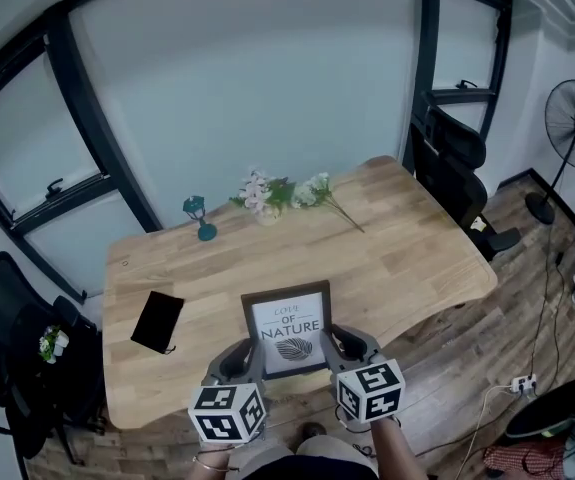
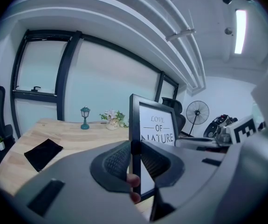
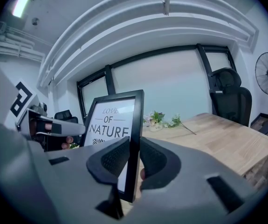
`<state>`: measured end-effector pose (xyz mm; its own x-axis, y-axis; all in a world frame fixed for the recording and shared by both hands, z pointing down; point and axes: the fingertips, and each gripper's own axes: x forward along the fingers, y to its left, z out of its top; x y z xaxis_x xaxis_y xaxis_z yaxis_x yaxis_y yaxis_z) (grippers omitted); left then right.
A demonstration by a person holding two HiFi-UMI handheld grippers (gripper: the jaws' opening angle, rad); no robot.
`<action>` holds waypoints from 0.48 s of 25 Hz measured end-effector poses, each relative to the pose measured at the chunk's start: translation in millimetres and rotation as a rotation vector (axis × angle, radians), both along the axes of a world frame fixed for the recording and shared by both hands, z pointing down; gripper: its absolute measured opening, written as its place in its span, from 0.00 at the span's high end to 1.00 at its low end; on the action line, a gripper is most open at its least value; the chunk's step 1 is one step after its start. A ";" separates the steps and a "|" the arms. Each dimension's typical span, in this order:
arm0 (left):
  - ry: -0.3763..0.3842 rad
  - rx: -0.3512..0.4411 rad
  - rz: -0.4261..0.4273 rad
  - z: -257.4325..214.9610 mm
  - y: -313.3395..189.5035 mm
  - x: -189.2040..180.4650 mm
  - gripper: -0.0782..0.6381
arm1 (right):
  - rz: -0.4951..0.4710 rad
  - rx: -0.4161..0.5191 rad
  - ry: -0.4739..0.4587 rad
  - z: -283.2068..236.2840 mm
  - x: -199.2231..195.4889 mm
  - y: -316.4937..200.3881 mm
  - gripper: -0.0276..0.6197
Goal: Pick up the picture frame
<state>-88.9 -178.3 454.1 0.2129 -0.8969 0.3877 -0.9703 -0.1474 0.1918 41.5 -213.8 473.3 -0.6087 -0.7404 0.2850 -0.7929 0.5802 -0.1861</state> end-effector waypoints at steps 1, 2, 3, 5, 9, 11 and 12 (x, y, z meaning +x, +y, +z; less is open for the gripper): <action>0.000 0.005 0.001 -2.0 1.2 -0.8 0.81 | 0.001 0.004 -0.002 -1.6 -1.0 1.0 0.85; 0.001 0.008 0.003 -3.8 2.9 -1.4 0.81 | 0.001 0.008 -0.002 -3.1 -1.8 2.5 0.85; 0.002 0.012 0.004 -5.5 4.9 -2.0 0.81 | 0.001 0.012 -0.002 -4.7 -2.4 4.2 0.85; 0.005 0.020 0.006 -8.8 8.7 -3.4 0.81 | 0.001 0.021 0.000 -8.5 -3.6 7.5 0.85; 0.015 0.031 0.006 -14.2 20.4 -7.9 0.81 | 0.002 0.031 0.002 -15.3 -8.0 19.5 0.85; 0.019 0.036 0.007 -16.9 27.7 -11.0 0.81 | 0.001 0.038 0.008 -18.7 -10.9 26.8 0.85; 0.021 0.038 0.007 -18.2 31.3 -12.1 0.81 | 0.001 0.041 0.011 -20.6 -11.9 30.5 0.85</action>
<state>-101.1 -147.0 436.0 0.2266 -0.9094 0.3487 -0.9651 -0.1614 0.2062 29.6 -183.3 452.7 -0.6046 -0.7527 0.2607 -0.7956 0.5861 -0.1531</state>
